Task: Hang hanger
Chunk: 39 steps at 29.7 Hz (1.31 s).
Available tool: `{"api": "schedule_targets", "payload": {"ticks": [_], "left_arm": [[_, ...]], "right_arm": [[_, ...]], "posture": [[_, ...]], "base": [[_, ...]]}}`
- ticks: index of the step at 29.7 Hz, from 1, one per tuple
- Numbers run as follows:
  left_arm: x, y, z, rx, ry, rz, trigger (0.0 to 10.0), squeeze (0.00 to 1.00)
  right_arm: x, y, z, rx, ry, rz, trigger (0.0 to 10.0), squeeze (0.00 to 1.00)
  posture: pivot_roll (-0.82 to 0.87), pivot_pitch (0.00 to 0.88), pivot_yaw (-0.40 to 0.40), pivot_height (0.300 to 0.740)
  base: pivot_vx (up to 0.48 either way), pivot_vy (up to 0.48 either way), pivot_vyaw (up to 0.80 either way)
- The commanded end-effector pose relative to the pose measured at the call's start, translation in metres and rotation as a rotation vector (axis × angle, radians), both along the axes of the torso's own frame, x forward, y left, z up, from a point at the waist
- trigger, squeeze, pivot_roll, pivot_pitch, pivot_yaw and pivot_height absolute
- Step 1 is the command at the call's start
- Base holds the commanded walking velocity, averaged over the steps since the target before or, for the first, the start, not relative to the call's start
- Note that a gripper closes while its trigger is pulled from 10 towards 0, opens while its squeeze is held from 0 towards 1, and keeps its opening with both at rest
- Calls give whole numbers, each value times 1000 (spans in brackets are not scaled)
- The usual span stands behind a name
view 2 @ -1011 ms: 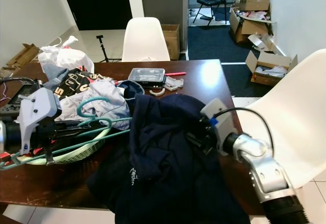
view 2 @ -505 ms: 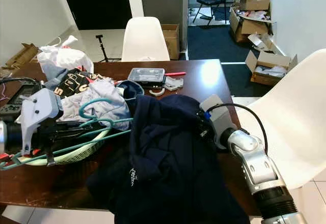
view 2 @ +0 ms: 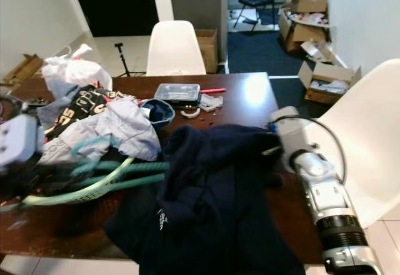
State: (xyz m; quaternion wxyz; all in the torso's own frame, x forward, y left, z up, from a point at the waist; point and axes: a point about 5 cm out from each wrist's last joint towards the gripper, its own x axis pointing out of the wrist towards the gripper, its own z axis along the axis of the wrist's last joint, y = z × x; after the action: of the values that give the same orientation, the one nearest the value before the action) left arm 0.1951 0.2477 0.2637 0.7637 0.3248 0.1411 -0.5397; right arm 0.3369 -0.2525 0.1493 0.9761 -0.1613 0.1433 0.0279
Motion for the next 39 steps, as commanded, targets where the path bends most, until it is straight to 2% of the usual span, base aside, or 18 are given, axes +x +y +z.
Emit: {"api": "schedule_targets", "payload": {"ticks": [1, 5, 7, 12, 15, 16, 17, 19, 20, 22, 23, 26, 27, 29, 32, 33, 35, 39], "left_arm": [[-12, 6, 8, 100, 65, -58, 10000, 0], [-20, 24, 27, 239, 77, -45, 10000, 0], [-19, 41, 59, 341, 9, 14, 10000, 0], [-16, 55, 103, 368, -145, 89, 10000, 0], [-8, 58, 123, 293, -329, 142, 10000, 0], [-1, 56, 128, 207, -439, 163, 10000, 0], [5, 53, 131, 124, -523, 172, 10000, 0], [8, 51, 131, 72, -566, 173, 10000, 0], [13, 46, 128, -36, -590, 175, 10000, 0], [20, 38, 120, -173, -602, 166, 10000, 0], [20, 38, 120, -173, -602, 166, 10000, 0], [46, 10, 96, -586, -584, 167, 10000, 0], [46, 10, 96, -586, -584, 167, 10000, 0], [65, -7, 75, -807, -536, 232, 10000, 0], [75, -14, 64, -875, -516, 289, 10000, 0], [98, -24, 31, -995, -443, 464, 10000, 0], [106, -29, 18, -1020, -414, 537, 10000, 0], [118, -40, -6, -1049, -346, 633, 10000, 0]], "right_arm": [[-1, -2, -7, 14, 31, -22, 0, 0], [-1, 0, -11, 12, 42, -16, 0, 0], [1, 11, -16, 22, 50, 18, 0, 0], [5, 34, -20, 53, 46, 101, 0, 0], [3, 62, -16, 97, 18, 275, 0, 0], [-4, 77, -15, 119, 12, 395, 4902, 43], [-10, 89, -15, 140, 17, 489, 10000, 510], [-14, 95, -15, 151, 23, 538, 10000, 510], [-21, 100, -16, 155, 33, 602, 10000, 1000], [-29, 105, -16, 157, 49, 674, 10000, 1000], [-29, 105, -16, 157, 49, 674, 10000, 1000], [-58, 119, -9, 199, 56, 922, 10000, 1000], [-58, 119, -9, 199, 56, 922, 10000, 1000], [-74, 121, 1, 247, 49, 1051, 10000, 1000], [-79, 119, 5, 258, 43, 1082, 10000, 1000], [-72, 103, 23, 301, -51, 1042, 10000, 90], [-68, 96, 33, 336, -113, 1008, 10000, 0], [-61, 82, 62, 452, -273, 958, 10000, 0]], "posture": [[68, 5, 43, 740], [82, 4, 36, 740], [93, 2, 32, 740], [104, 0, 30, 740], [91, 0, 38, 740], [84, 0, 42, 740], [79, 0, 42, 740], [79, 0, 42, 740], [72, 0, 46, 740], [61, 0, 51, 740], [61, 0, 51, 740], [49, 0, 49, 740], [49, 0, 49, 740], [46, 0, 40, 740], [42, 0, 38, 740], [49, 0, 27, 740], [49, 0, 27, 740], [37, 0, 26, 740]], "base": [[0, 0, 0], [0, 0, 0], [0, 0, 0], [0, 0, 0], [0, 0, 0], [0, 0, 0], [0, 0, 0], [0, 0, 0], [0, 0, 0], [0, 0, 0], [0, 0, 0], [0, 0, 0], [0, 0, 0], [0, 0, 0], [0, 0, 0], [0, 0, 0], [0, 0, 0], [0, 0, 0]]}}
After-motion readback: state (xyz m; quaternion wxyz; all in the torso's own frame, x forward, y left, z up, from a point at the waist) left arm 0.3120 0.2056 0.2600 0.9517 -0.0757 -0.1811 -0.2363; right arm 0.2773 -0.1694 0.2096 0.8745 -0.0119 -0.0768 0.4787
